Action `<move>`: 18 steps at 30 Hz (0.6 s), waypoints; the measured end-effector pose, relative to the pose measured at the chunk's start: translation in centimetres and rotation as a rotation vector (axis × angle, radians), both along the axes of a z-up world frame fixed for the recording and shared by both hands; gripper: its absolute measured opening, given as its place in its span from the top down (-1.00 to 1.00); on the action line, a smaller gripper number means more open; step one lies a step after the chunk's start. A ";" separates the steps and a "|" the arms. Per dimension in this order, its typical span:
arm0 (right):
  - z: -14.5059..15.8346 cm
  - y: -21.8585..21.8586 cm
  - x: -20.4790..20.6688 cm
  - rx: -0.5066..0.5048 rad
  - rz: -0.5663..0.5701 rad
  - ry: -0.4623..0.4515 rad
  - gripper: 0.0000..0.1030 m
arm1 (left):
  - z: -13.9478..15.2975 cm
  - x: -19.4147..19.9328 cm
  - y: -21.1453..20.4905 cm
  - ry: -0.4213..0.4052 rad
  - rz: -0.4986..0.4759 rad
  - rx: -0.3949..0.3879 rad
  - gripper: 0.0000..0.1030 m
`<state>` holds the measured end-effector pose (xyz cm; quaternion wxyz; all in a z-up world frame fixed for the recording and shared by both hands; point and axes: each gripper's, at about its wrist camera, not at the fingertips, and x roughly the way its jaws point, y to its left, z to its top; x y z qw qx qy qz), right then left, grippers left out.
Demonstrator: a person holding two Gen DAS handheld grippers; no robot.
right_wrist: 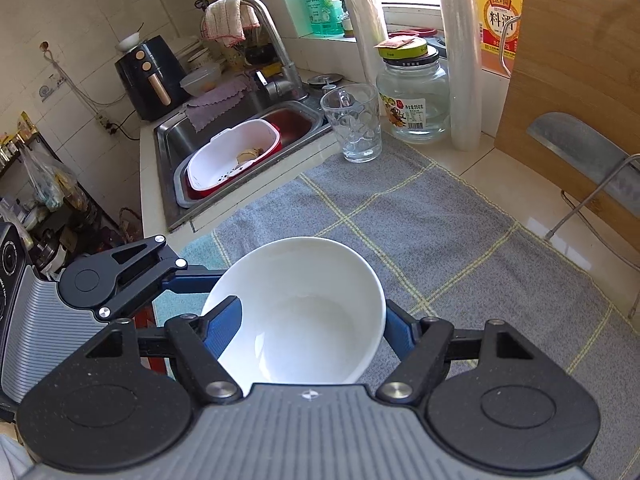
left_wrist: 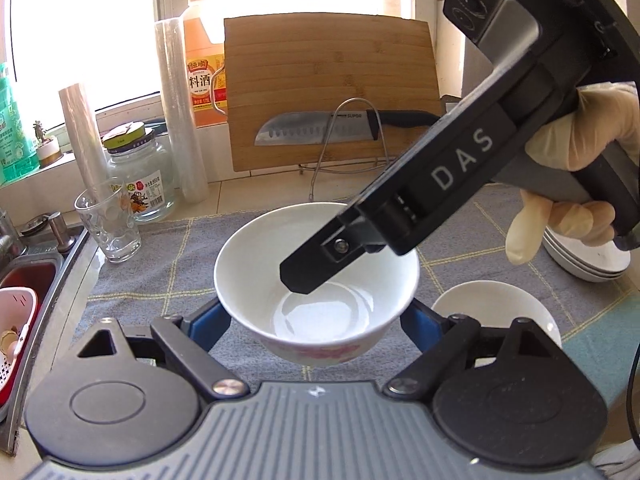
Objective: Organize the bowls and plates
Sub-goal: 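Lift the pink-flower bowl with the right gripper and carry it over the stacked bowls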
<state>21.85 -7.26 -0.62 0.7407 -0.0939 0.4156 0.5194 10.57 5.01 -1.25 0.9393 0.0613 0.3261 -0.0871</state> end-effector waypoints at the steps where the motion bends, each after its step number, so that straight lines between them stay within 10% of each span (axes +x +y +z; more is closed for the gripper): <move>1: 0.1 -0.4 -0.3 0.001 -0.003 0.000 -0.56 | 0.1 -0.2 -0.2 0.001 -0.003 -0.002 -0.76; 18: 0.2 -7.1 -4.1 0.020 -0.090 -0.008 -0.57 | 0.7 -3.1 -4.3 0.007 -0.102 -0.019 -0.76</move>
